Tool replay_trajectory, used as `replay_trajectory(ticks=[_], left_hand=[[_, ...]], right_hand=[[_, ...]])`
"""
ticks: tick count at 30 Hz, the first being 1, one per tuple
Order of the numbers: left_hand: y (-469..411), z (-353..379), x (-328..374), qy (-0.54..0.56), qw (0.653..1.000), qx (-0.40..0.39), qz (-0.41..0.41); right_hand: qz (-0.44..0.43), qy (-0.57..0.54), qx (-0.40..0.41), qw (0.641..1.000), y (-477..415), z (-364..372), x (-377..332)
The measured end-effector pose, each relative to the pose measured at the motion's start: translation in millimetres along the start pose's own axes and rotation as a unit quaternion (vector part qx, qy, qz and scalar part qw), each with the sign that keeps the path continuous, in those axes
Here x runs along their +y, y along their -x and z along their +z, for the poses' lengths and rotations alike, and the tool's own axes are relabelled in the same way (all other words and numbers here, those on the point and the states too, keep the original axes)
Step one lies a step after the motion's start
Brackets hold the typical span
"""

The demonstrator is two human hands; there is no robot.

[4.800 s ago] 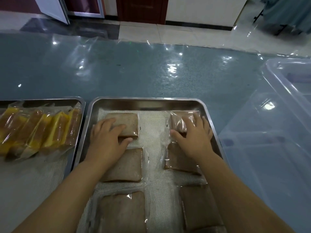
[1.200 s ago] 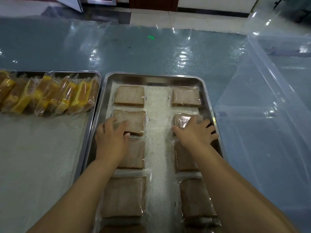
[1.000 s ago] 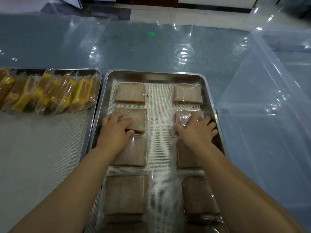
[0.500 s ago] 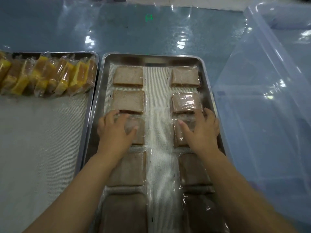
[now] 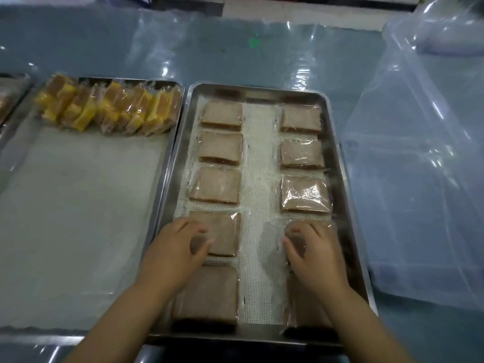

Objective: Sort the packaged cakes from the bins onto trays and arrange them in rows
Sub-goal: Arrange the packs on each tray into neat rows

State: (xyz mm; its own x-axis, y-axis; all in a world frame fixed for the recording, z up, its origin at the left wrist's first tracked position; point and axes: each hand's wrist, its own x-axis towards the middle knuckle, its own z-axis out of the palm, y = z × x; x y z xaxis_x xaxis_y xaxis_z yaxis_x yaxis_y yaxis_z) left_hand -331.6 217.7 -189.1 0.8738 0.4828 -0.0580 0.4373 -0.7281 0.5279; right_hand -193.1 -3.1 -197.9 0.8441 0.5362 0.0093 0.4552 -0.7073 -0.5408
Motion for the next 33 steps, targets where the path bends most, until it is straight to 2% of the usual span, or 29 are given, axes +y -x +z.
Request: replay_trajectory(ticks=[5,12,16,21,27,33], left_hand=[[7,-27,-30,0.0,1.0,-0.005,-0.029],[0,-76,-91,0.018,1.0,-0.004,0.0],[-9,-113,-150,0.009,1.0,-0.024,0.005],[-18,-162,-225,0.005,1.0,-0.026,-0.012],[-53,-203,-284,0.037,0.998,-0.022,-0.048],[-120,-230,-313,0.063,0.996,0.032,-0.05]], right_hand=[[-0.046,0.023,0.001,0.999,-8,18,-40],[-0.059,0.065,0.015,0.996,-24,51,-123],[-0.003,0.049,-0.002,0.999,-33,80,-183],[-0.014,0.043,-0.027,0.999,-50,124,-253],[-0.042,0.054,-0.06,0.996,-89,158,-322],[-0.051,0.067,-0.092,0.992,-155,181,-367]])
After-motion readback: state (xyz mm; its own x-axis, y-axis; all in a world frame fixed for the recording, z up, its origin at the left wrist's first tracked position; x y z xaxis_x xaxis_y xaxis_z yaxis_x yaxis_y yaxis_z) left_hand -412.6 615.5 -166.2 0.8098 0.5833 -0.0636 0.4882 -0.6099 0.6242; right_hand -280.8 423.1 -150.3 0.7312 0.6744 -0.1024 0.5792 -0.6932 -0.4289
